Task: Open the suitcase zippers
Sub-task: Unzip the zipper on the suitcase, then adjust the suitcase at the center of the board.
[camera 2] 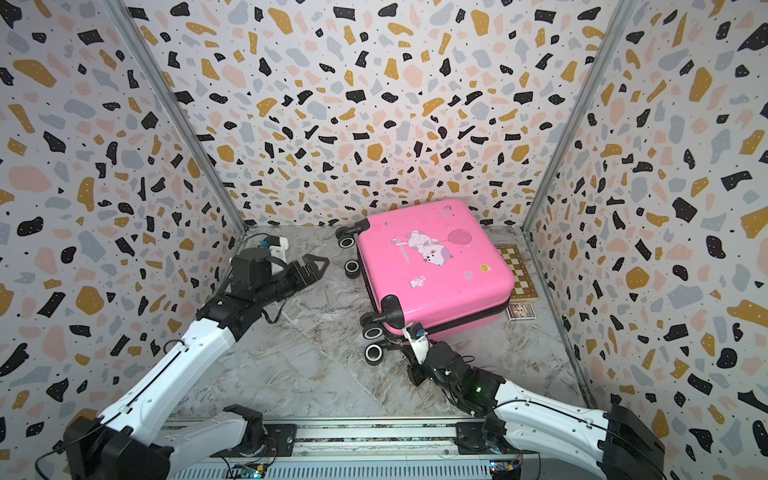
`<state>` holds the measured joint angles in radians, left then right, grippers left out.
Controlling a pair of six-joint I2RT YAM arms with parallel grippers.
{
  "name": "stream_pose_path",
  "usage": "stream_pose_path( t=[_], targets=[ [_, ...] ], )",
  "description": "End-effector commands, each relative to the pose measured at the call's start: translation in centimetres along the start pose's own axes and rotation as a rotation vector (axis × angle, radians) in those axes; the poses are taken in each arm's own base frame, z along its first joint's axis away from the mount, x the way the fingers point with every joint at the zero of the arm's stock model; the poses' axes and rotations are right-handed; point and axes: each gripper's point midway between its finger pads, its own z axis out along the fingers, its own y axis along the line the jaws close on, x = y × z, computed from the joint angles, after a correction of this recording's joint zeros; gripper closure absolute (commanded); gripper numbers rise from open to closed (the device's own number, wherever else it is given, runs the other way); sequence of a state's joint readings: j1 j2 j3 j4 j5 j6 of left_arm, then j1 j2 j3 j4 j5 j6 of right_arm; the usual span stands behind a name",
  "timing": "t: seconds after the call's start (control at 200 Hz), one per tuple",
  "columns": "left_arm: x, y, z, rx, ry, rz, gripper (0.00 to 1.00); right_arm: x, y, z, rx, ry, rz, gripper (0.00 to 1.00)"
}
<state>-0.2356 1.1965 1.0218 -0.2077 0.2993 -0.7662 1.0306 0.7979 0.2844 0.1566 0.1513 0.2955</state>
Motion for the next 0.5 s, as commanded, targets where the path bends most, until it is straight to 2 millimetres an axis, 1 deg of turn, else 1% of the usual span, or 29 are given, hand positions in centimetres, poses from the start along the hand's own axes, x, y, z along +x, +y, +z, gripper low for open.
stream_pose_path(
  t=[0.0, 0.08, 0.12, 0.13, 0.185, 0.28, 0.355, 0.496],
  targets=[
    [-1.6, -0.5, 3.7, 0.147, 0.101, -0.086, 0.01, 1.3, 1.6, -0.8, -0.087, 0.041, 0.017, 1.0],
    [-2.5, -1.3, 6.6, 0.238, 0.163, -0.143, 0.01, 1.5, 1.4, -1.1, -0.082, 0.042, 0.025, 1.0],
    [-2.7, -1.2, 8.2, 0.26, 0.188, -0.177, 0.01, 1.6, 1.3, -1.2, -0.081, 0.044, 0.028, 1.0],
    [-2.9, -1.5, 8.4, 0.274, 0.188, -0.177, 0.01, 1.6, 1.3, -1.2, -0.079, 0.043, 0.03, 1.0],
    [-3.5, -1.6, 10.0, 0.317, 0.194, -0.198, 0.01, 1.6, 1.3, -1.3, -0.078, 0.042, 0.034, 1.0],
    [-4.8, -1.2, 12.1, 0.341, 0.186, -0.207, 0.01, 1.5, 1.4, -1.5, -0.085, 0.037, 0.041, 1.0],
    [-5.0, -0.5, 13.8, 0.341, 0.205, -0.231, 0.01, 1.5, 1.4, -1.5, -0.087, 0.036, 0.043, 1.0],
    [-5.3, -0.4, 16.2, 0.441, 0.211, -0.33, 0.0, 1.4, 1.4, -1.5, -0.085, 0.037, 0.042, 1.0]
  ],
)
